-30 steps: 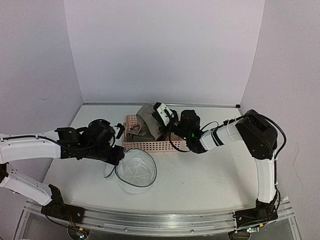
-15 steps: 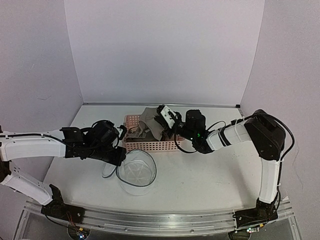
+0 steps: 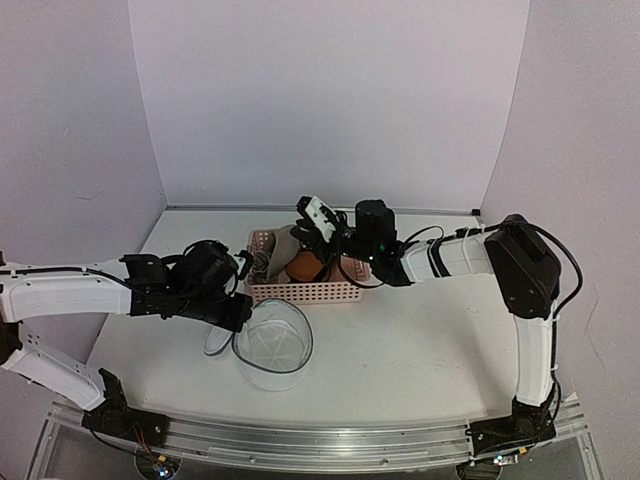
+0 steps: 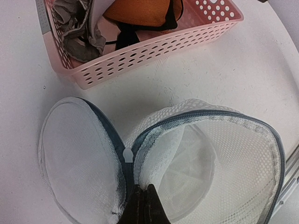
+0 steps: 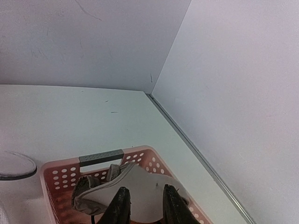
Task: Unzip the laundry bag and remove the bra
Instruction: Place the bra in the bin, then place the laundry bag at the center of the board.
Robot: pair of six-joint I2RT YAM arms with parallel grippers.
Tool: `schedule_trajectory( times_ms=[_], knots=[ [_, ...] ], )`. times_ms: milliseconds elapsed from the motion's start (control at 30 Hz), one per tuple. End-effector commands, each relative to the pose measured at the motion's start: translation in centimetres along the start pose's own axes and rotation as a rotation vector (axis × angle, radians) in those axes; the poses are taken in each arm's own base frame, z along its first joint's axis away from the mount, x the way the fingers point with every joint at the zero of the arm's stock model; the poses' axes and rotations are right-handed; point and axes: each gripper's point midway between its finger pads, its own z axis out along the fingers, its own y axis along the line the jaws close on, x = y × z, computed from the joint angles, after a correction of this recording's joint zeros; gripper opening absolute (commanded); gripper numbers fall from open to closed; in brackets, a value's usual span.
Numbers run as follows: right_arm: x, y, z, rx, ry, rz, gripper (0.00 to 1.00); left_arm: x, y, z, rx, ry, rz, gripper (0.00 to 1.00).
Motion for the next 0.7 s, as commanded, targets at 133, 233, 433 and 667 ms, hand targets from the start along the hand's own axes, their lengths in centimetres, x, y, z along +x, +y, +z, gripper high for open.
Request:
schedule_trajectory(
  times_ms=[133, 233, 433, 667],
  knots=[
    [-0.8, -0.1, 0.1, -0.011, -0.004, 0.033, 0.31, -1.7, -0.2, -1.4, 0.012, -0.061, -0.008, 0.00],
    [-1.4, -0.4, -0.4, 0.003, -0.008, 0.052, 0.33, -1.8, -0.2, -1.6, 0.011, -0.067, -0.012, 0.00],
    [-3.8, -1.9, -3.2, 0.074, -0.023, 0.183, 0.48, -1.8, -0.4, -1.3, 0.018, -0.055, -0.015, 0.00],
    [-5.3, -2.6, -8.1, 0.162, -0.021, 0.308, 0.60, -1.8, -1.1, -0.4, 0.027, -0.028, -0.004, 0.00]
  ],
)
